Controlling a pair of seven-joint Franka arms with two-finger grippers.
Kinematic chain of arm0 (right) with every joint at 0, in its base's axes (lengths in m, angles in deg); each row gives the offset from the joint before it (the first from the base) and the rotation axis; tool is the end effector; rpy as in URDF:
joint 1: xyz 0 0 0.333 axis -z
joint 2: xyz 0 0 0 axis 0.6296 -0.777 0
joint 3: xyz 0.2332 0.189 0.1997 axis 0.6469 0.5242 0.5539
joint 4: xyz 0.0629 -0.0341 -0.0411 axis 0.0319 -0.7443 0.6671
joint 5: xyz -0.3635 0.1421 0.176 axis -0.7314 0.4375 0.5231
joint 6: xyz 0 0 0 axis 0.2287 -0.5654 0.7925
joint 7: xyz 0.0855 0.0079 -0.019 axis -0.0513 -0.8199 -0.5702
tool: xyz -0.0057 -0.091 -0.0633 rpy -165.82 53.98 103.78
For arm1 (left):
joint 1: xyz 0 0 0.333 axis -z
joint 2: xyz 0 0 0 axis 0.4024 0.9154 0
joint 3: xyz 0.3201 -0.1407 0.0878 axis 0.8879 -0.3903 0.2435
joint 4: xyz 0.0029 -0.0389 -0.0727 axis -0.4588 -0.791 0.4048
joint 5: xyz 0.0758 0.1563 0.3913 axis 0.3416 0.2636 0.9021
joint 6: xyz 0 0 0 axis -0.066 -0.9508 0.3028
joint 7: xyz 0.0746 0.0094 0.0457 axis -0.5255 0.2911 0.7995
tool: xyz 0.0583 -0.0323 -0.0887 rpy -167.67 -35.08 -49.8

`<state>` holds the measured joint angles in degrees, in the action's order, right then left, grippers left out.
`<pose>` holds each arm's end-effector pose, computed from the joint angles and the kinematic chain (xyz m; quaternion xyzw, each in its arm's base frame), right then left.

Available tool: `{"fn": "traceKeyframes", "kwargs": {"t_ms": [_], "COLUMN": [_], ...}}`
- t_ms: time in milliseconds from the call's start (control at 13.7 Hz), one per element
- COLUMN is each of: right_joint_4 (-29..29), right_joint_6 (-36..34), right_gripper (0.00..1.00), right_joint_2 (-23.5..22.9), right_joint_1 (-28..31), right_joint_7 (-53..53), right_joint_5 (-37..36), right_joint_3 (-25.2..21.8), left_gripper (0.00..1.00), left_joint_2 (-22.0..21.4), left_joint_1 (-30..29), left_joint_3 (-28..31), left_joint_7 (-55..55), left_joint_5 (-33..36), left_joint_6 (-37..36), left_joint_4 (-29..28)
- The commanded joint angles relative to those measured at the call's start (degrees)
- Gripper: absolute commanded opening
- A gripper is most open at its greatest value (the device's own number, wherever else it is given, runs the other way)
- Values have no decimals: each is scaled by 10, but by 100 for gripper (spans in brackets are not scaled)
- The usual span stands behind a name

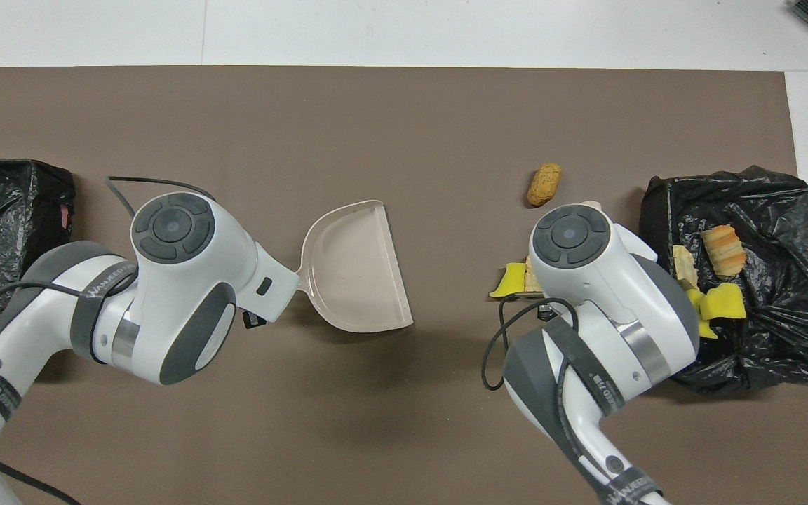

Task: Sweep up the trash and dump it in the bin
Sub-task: 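Sweep the yellow sponge and bread into the dustpan with the right gripper's brush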

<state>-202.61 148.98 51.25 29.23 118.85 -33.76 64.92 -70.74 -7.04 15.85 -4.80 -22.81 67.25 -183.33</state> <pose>0.5304 0.1757 0.4113 0.9700 -0.0580 -0.1138 0.2067 0.5344 -0.2509 0.4062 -0.7727 0.6337 0.0383 0.0022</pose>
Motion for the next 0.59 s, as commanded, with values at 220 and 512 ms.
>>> {"fn": "traceKeyframes", "kwargs": {"t_ms": [220,512], "right_joint_4": [-103,-102], "right_joint_6": [63,124], "right_gripper": [0,0], "right_joint_2": [58,49], "right_joint_1": [21,-7], "right_joint_7": [-86,-90], "right_joint_5": [89,170], "right_joint_3": [5,5], "left_gripper": [0,0], "left_joint_2": [-23,-24], "left_joint_1": [26,26], "left_joint_3": [6,6], "left_joint_7": [54,84], "left_joint_5": [8,8], "left_joint_6": [33,29], "left_joint_4": [-46,-47]}}
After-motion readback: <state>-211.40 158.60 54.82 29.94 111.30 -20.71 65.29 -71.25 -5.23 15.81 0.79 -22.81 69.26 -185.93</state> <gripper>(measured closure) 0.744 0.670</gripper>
